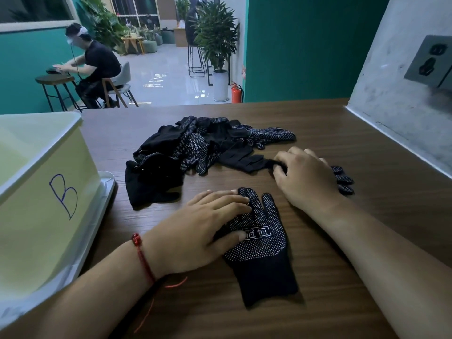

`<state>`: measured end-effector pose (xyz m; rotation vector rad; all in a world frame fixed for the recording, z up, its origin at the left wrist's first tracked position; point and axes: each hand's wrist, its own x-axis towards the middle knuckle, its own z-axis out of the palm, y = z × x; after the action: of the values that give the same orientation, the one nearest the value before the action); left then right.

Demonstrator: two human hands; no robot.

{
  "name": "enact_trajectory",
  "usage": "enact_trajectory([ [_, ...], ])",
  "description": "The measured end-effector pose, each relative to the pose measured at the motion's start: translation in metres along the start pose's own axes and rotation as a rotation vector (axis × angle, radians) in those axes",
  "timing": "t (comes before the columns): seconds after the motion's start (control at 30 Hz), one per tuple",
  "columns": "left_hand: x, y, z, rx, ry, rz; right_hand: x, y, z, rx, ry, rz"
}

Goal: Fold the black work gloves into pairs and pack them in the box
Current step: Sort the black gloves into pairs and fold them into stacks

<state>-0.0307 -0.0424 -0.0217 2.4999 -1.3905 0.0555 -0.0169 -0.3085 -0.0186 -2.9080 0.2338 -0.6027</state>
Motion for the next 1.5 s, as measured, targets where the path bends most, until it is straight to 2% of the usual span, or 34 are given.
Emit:
enact_trajectory([
  [0.17,0.002,0.003,0.0,0.01,-0.081,0.004,-0.005,-0.012,-0.008,0.146,0.175,-0.046],
  [0.33,0.001,0.003,0.002,0.043,-0.098,-0.018,-0.005,-0.015,-0.014,0.287,0.207,-0.001],
  [0.5,0.0,0.0,-0.002,-0.055,0.045,-0.012,-0.004,-0.014,-0.022,0.666,0.277,0.003],
  [0.63,0.001,-0.004,0.003,-0.035,0.066,-0.023,-0.008,-0.022,-0.028,1.033,0.181,-0.006],
  [0.8,0.001,0.003,-0.005,-0.424,0.302,-0.112,-0.014,-0.034,-0.034,1.335,0.126,-0.029],
  [0.87,0.005,0.005,-0.005,-0.736,0.257,-0.217,-0.017,-0.038,-0.038,1.384,0.1,-0.049],
  [0.93,0.018,0.005,-0.004,-1.098,0.098,-0.333,-0.019,-0.041,-0.04,1.401,0.08,-0.096],
  [1.0,0.033,0.004,-0.006,-1.287,-0.039,-0.433,-0.021,-0.041,-0.039,1.387,0.062,-0.143],
  [1.17,0.044,0.01,-0.022,-1.605,0.025,-0.515,-0.027,-0.053,-0.041,1.362,-0.061,-0.233],
  [1.27,0.052,0.011,-0.023,-1.827,0.089,-0.484,-0.031,-0.052,-0.05,1.311,-0.125,-0.303],
  [1.37,0.053,0.014,-0.014,-2.067,0.132,-0.352,-0.049,-0.039,-0.054,1.318,-0.174,-0.365],
  [1.43,0.053,0.017,-0.01,-2.12,0.182,-0.334,-0.063,-0.031,-0.053,1.329,-0.211,-0.412],
  [1.5,0.053,0.02,-0.009,-2.142,0.21,-0.345,-0.069,-0.025,-0.051,1.236,-0.238,-0.516],
])
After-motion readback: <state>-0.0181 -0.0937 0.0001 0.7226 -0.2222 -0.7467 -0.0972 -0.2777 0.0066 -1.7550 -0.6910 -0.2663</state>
